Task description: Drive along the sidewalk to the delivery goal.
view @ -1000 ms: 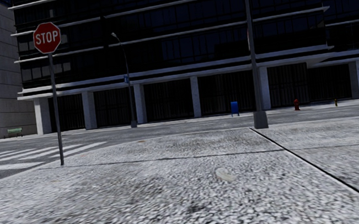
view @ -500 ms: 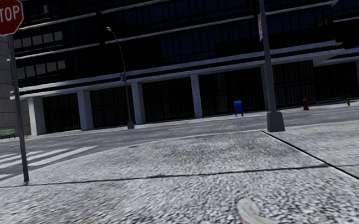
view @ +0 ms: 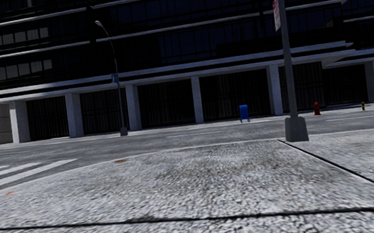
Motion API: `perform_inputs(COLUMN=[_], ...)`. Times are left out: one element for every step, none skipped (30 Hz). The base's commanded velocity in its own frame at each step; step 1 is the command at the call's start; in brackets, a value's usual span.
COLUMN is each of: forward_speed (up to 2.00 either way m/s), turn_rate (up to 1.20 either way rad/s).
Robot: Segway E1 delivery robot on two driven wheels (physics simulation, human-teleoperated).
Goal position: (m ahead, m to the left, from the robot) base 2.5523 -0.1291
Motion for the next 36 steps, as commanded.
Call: perform_inputs(forward_speed=[1.32, 1.32, 1.32, 1.32, 1.32, 1.32, 1.32, 1.32, 1.32, 1.32, 1.32, 1.32, 1.32, 1.32, 1.32, 1.32, 1.32, 1.39, 1.45, 1.47, 1.47, 1.48, 1.48, 1.48, 1.48, 1.45, 1.42, 1.4, 1.4, 1.4, 1.39, 1.39, 1.39, 1.38, 1.35, 1.27], turn_rate=[-0.31, -0.35, -0.36, -0.36, -0.38, -0.44, -0.49, -0.49, -0.46, -0.04, 0.0, 0.0, 0.0, 0.0, 0.0, 0.0, 0.0, 0.0, 0.0, 0.0, 0.0, 0.0, 0.0, 0.0, 0.0, 0.0, 0.0, 0.0, 0.0, 0.0, 0.0, 0.0, 0.0, 0.0, 0.0, 0.0])
